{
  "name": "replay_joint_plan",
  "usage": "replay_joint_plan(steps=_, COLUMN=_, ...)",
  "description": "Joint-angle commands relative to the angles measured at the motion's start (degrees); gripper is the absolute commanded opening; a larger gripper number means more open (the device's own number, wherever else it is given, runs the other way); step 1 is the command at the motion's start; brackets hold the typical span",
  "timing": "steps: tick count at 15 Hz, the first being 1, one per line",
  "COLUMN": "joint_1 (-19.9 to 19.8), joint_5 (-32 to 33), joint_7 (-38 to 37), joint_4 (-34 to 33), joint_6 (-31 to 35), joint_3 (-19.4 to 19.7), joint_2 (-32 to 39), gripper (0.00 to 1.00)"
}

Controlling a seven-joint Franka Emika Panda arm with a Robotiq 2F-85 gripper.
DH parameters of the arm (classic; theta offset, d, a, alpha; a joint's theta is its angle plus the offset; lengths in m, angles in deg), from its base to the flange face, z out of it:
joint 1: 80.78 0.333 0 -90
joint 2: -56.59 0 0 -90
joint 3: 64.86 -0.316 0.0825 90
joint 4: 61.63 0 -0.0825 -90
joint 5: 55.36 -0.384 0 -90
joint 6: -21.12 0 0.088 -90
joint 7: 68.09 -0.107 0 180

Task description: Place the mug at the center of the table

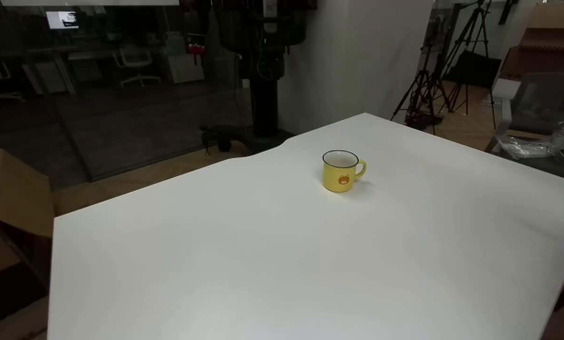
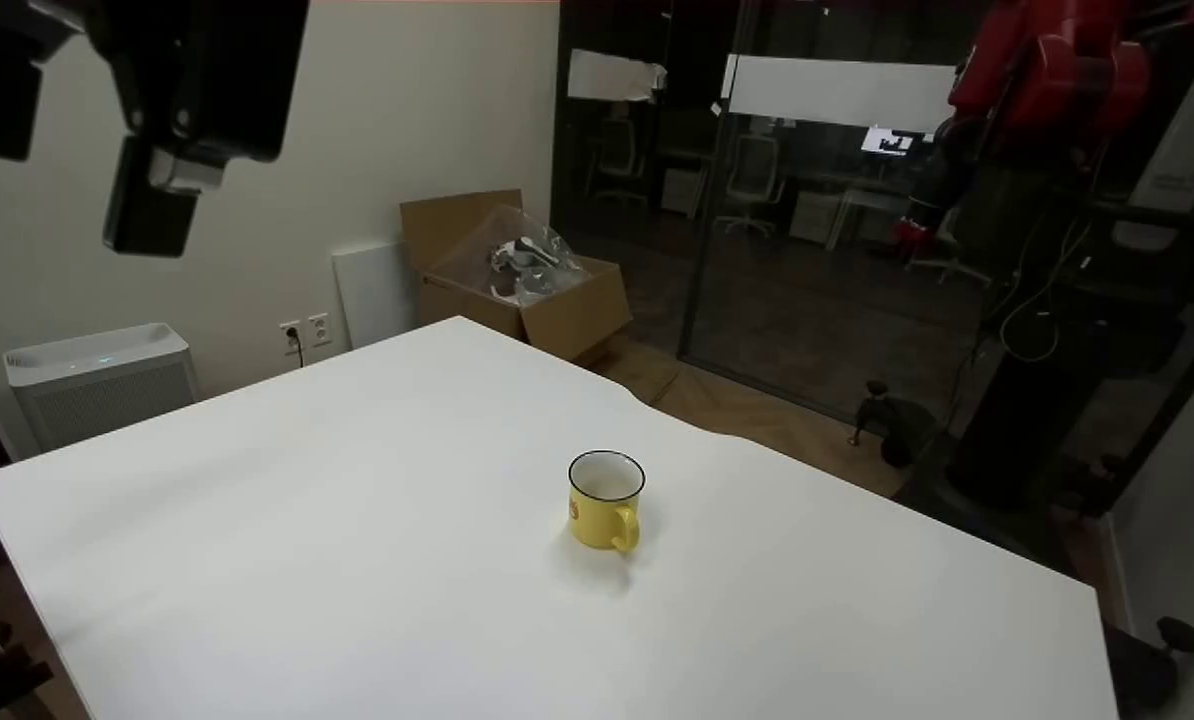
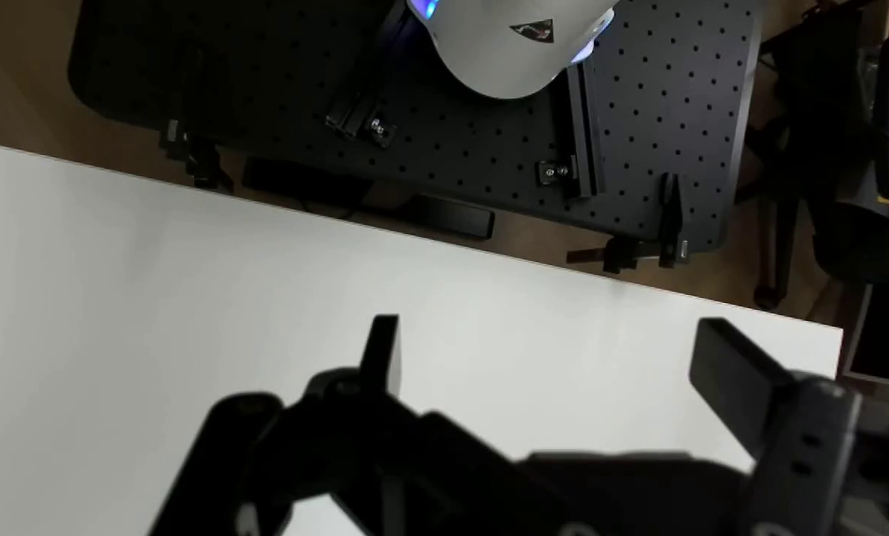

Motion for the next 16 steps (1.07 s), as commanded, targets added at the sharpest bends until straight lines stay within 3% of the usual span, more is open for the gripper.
replay_joint_plan(steps=1, joint_1=-0.4, joint_5=-0.1, joint_7=0.2, joint_4=-0.1, joint_6=-0.1, joint_3=-0.4, joint_2=0.1, gripper=1.0)
replay_joint_plan(steps=4, joint_1=-0.4, joint_5=-0.1, joint_7=0.2, joint_4=-0.1, joint_6=-0.1, joint_3=-0.4, joint_2=0.1, gripper=1.0)
replay_joint_plan(steps=7, joint_1=-0.8, joint_5=1.6, joint_7=-1.5, joint_4=0.2, joint_6=9.1, joint_3=-1.5, joint_2=1.0, gripper=1.0)
replay_joint_plan(steps=14, joint_1=-1.8, joint_5=9.9, joint_7=-3.2, joint_4=-3.4, joint_6=30.4, joint_3=-2.5, joint_2=16.9, gripper=1.0)
replay_joint_plan(steps=15, joint_1=-1.6, joint_5=7.6, joint_7=-0.5, joint_4=-0.4, joint_6=27.6, joint_3=-2.0, joint_2=11.4, gripper=1.0)
replay_joint_plan(steps=16, joint_1=-1.8, joint_5=7.6, joint_7=-0.4, joint_4=-0.4, joint_6=29.1, joint_3=-2.1, joint_2=13.3, gripper=1.0)
